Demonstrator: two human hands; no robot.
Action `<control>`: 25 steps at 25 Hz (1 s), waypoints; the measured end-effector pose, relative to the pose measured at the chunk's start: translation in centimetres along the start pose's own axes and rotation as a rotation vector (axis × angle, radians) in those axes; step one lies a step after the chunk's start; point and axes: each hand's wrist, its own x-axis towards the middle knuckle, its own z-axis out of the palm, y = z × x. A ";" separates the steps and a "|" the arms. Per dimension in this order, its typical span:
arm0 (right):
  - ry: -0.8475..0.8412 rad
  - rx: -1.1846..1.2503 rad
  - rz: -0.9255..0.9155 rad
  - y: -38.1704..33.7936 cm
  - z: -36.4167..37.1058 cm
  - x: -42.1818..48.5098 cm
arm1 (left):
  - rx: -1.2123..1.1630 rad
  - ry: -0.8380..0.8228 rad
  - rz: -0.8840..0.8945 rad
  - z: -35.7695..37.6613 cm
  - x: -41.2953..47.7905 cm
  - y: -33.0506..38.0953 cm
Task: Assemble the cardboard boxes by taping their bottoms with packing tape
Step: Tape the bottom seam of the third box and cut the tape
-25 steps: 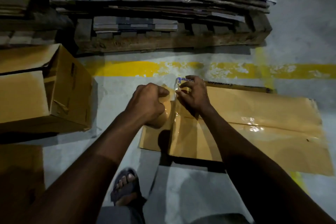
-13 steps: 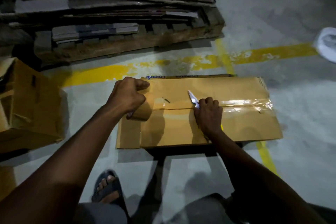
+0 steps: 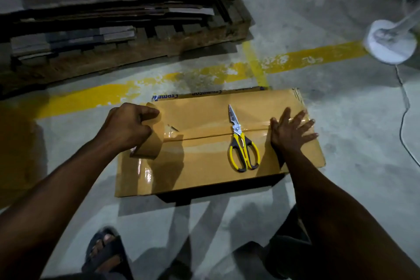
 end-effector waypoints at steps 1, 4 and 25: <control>0.047 0.012 0.032 0.3 -0.1 0.2 | -0.002 0.007 -0.009 0.1 -0.1 0.0; 0.148 0.065 0.085 0.9 -1.1 1.1 | 0.001 0.010 -0.015 0.0 0.0 -0.6; -0.378 1.264 -0.192 -10.1 -9.7 -11.0 | -1.291 -0.191 -0.199 9.2 1.8 8.6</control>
